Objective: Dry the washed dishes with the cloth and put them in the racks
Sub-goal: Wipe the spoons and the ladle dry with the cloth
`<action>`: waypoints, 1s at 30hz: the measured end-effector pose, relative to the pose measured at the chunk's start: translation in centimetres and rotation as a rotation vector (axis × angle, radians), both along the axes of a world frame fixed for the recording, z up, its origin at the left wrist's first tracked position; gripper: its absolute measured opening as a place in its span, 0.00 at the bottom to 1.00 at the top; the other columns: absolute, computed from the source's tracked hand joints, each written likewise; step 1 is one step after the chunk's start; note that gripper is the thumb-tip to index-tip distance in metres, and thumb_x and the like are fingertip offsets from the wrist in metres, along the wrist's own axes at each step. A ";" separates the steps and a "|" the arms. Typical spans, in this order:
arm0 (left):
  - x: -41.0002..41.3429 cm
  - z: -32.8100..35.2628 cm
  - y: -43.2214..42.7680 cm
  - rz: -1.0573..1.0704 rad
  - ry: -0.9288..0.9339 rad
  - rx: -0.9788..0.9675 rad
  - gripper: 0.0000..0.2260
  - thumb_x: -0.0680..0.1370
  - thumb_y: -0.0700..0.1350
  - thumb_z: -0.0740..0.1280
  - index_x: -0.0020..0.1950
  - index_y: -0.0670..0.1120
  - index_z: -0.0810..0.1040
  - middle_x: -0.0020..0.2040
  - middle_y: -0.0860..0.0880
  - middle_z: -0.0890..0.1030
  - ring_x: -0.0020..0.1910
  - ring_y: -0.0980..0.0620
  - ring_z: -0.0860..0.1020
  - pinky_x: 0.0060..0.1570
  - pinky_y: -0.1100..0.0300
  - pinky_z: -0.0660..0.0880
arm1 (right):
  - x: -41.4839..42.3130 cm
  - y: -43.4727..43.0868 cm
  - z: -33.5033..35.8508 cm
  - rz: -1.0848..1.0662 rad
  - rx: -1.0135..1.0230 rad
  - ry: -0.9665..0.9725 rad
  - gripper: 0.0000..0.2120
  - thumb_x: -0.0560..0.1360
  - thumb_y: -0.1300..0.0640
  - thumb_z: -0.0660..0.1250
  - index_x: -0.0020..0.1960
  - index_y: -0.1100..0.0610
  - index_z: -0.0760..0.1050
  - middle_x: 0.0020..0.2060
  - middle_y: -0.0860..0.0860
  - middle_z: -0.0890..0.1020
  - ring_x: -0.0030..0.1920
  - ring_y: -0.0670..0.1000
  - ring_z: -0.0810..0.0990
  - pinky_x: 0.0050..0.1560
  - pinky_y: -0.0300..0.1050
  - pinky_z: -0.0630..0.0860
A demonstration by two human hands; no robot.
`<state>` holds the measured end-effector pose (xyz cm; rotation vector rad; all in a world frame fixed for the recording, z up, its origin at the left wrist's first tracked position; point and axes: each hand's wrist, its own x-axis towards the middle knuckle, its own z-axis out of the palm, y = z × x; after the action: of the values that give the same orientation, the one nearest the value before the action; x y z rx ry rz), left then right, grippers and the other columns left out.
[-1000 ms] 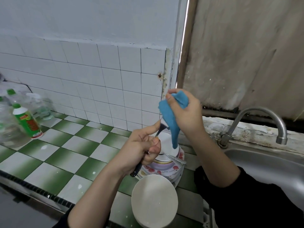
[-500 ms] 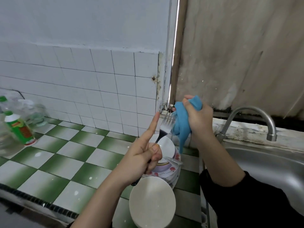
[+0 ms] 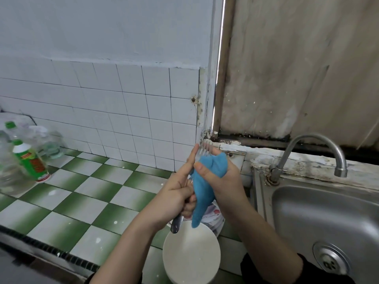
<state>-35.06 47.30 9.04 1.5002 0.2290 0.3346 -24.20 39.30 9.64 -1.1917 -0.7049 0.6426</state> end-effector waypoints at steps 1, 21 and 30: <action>-0.1 0.1 0.1 -0.033 0.026 0.035 0.39 0.81 0.28 0.50 0.71 0.75 0.56 0.29 0.46 0.64 0.25 0.52 0.61 0.25 0.64 0.65 | 0.1 0.0 -0.2 -0.017 -0.003 -0.040 0.18 0.72 0.65 0.72 0.56 0.47 0.76 0.45 0.50 0.84 0.44 0.46 0.84 0.44 0.39 0.81; 1.0 4.8 1.4 0.811 -0.304 -0.109 0.26 0.70 0.33 0.74 0.65 0.50 0.76 0.33 0.44 0.83 0.35 0.52 0.82 0.47 0.57 0.81 | -0.1 -1.4 1.9 0.118 -0.048 -0.444 0.44 0.72 0.68 0.73 0.73 0.36 0.56 0.66 0.55 0.71 0.62 0.44 0.66 0.60 0.30 0.63; 1.6 4.8 0.7 0.766 -0.278 -0.275 0.27 0.70 0.33 0.73 0.66 0.50 0.76 0.33 0.45 0.83 0.36 0.48 0.81 0.47 0.50 0.82 | 0.7 -1.5 1.6 0.103 -0.020 -0.450 0.41 0.71 0.71 0.72 0.70 0.39 0.60 0.63 0.29 0.68 0.55 0.25 0.71 0.43 0.20 0.69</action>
<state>-33.44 48.03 13.81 1.0296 0.6002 1.0697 -23.50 37.82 11.28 -1.3405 -1.1455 0.4679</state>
